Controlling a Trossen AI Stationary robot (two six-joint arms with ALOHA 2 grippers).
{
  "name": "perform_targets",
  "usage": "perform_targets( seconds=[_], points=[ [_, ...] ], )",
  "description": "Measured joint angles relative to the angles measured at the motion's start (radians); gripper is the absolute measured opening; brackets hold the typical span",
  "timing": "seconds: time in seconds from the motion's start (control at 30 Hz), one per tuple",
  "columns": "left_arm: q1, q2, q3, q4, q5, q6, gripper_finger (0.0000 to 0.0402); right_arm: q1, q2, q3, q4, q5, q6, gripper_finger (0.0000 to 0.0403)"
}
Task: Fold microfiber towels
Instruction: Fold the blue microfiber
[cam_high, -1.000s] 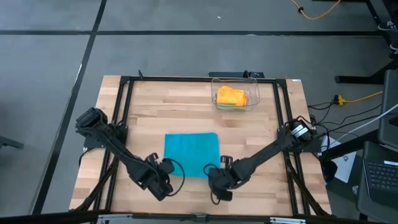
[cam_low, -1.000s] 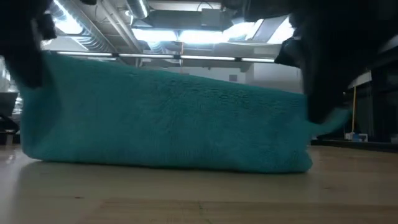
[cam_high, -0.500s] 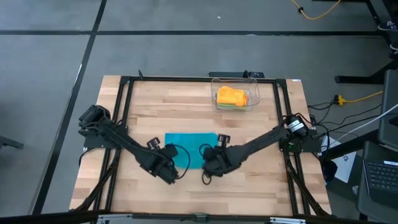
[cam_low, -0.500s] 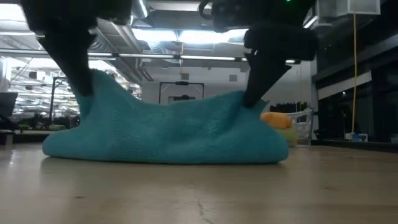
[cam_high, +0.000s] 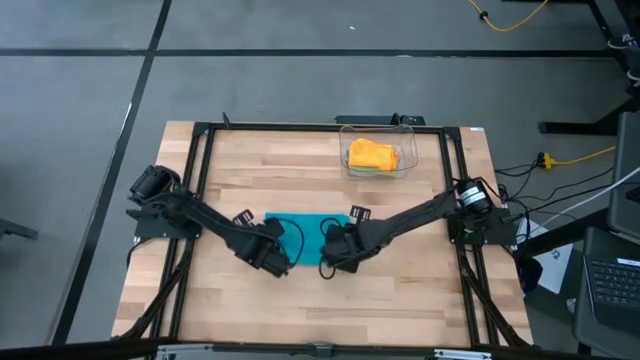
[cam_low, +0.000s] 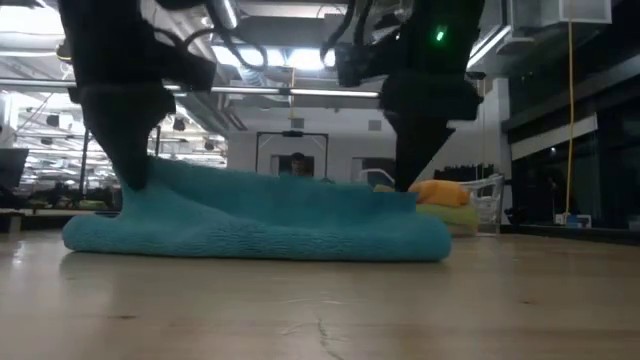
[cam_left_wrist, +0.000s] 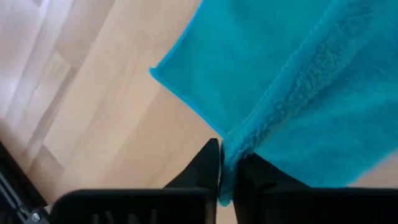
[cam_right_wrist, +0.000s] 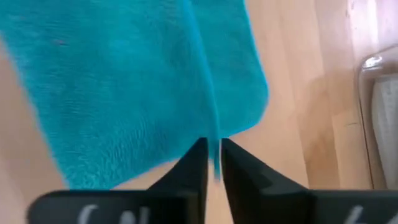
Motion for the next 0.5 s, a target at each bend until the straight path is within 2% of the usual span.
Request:
perform_targets(
  seconds=[0.27, 0.4, 0.5],
  points=[
    [0.050, 0.000, -0.032, -0.005, -0.104, 0.050, 0.0085, -0.045, 0.000, -0.052, 0.001, 0.044, 0.031, 0.0107],
    [0.057, 0.000, -0.032, -0.026, -0.125, 0.055, 0.0100, -0.054, 0.000, -0.053, -0.003, 0.042, 0.030, 0.0118],
    [0.053, 0.000, -0.031, -0.075, -0.092, 0.026, 0.0101, -0.045, 0.000, -0.052, -0.014, 0.029, 0.016, 0.0119]
  ],
)
